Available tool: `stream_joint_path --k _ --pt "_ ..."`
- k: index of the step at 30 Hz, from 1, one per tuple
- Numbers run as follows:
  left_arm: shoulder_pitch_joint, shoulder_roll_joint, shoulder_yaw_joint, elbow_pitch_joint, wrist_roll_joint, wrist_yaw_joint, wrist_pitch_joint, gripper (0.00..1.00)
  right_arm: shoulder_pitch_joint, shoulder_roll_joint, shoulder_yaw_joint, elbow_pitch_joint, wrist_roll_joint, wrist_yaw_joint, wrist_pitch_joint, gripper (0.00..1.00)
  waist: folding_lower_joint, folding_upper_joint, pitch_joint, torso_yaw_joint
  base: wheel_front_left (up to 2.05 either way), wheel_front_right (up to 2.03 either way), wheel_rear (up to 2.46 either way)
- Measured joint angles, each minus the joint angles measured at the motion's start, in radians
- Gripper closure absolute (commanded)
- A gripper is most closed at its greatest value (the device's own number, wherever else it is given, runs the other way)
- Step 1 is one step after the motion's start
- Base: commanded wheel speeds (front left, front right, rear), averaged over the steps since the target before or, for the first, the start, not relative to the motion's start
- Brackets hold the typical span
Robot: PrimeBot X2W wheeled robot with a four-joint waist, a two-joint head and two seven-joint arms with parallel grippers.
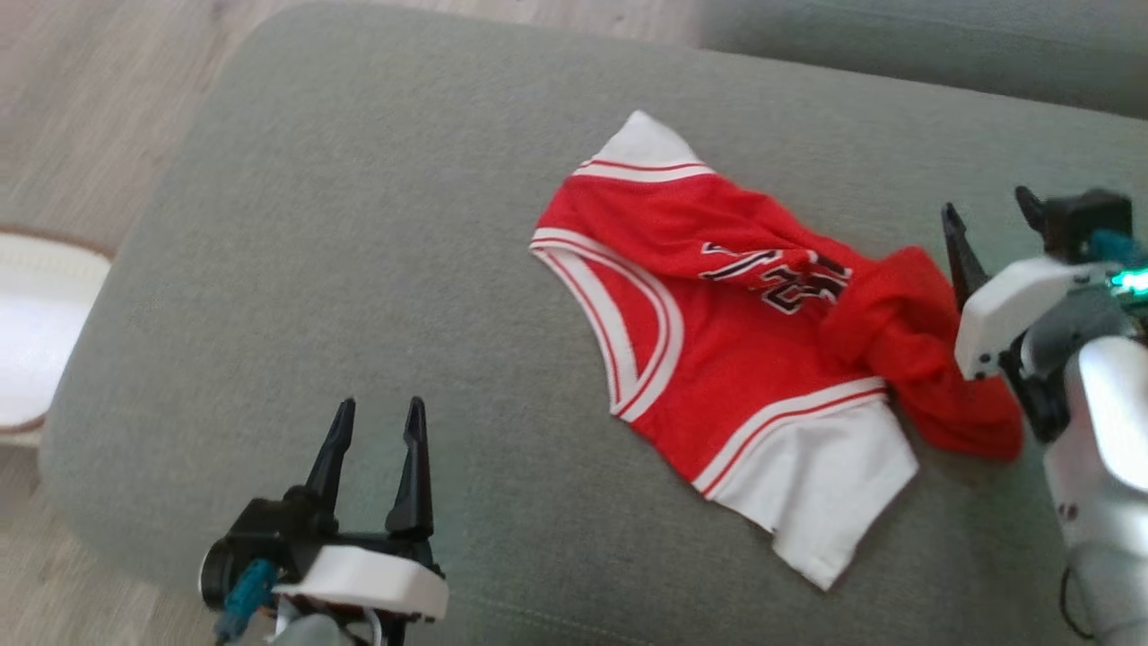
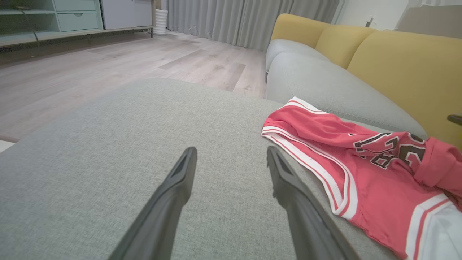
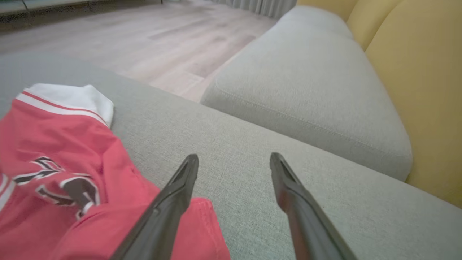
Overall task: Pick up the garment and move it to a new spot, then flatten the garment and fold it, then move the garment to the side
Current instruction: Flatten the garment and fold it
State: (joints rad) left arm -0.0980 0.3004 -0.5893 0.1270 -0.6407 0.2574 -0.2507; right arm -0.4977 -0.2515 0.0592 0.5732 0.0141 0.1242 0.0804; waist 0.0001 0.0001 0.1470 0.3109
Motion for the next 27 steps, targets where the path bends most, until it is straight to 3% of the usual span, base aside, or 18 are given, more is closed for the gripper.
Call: stream_joint_path --k 6,12,14,15,16,19,20,21,22,27 --pt "-0.013 -0.020 0.006 0.016 0.009 -0.012 0.000 0.00 -0.085 -0.023 0.034 0.194 -0.006 0.000 0.105 0.00 0.0001 0.0000 0.042 0.065 0.00 0.00 0.00" --pt "-0.014 -0.030 0.017 0.024 0.016 -0.021 0.000 0.00 -0.102 -0.027 0.090 0.287 0.022 0.000 0.137 0.00 -0.0001 0.0000 0.055 0.088 0.00 0.00 0.00" --pt "-0.014 -0.035 0.026 0.024 0.025 -0.021 0.000 0.00 -0.128 -0.032 0.104 0.309 0.022 0.000 0.152 0.21 -0.0001 0.0000 0.055 0.085 0.00 0.00 0.00" --pt "-0.014 -0.037 0.031 0.024 0.026 -0.021 0.000 0.00 -0.137 -0.034 0.109 0.314 0.025 0.000 0.156 0.43 -0.0001 0.0000 0.056 0.083 0.00 0.00 0.00" --pt "-0.014 -0.039 0.035 0.024 0.026 -0.021 0.000 0.00 -0.144 -0.034 0.116 0.321 0.033 0.000 0.156 0.53 -0.0001 0.0000 0.056 0.080 0.00 0.00 0.00" --pt "-0.014 -0.043 0.041 0.024 0.036 -0.030 0.000 0.00 -0.149 -0.033 0.137 0.334 0.041 0.000 0.157 0.69 -0.0001 0.0000 0.058 0.071 0.00 0.00 0.00" --pt "-0.014 -0.044 0.042 0.024 0.036 -0.030 0.000 0.00 -0.150 -0.033 0.142 0.336 0.043 0.000 0.157 0.78 -0.0001 0.0000 0.058 0.067 0.00 0.00 0.00" --pt "-0.014 -0.047 0.043 0.024 0.036 -0.032 0.000 0.00 -0.152 -0.033 0.148 0.339 0.051 0.000 0.155 0.95 -0.0001 0.0000 0.058 0.064 0.00 0.00 0.00" --pt "-0.014 -0.049 0.044 0.025 0.037 -0.036 0.000 0.00 -0.154 -0.033 0.155 0.342 0.057 0.000 0.150 1.00 -0.0001 0.0000 0.058 0.061 0.00 0.00 0.00" --pt "-0.014 -0.054 0.051 0.030 0.044 -0.039 0.000 0.00 -0.166 -0.030 0.165 0.350 0.064 0.000 0.090 1.00 0.0000 0.0000 0.052 0.042 0.00 0.00 0.00"
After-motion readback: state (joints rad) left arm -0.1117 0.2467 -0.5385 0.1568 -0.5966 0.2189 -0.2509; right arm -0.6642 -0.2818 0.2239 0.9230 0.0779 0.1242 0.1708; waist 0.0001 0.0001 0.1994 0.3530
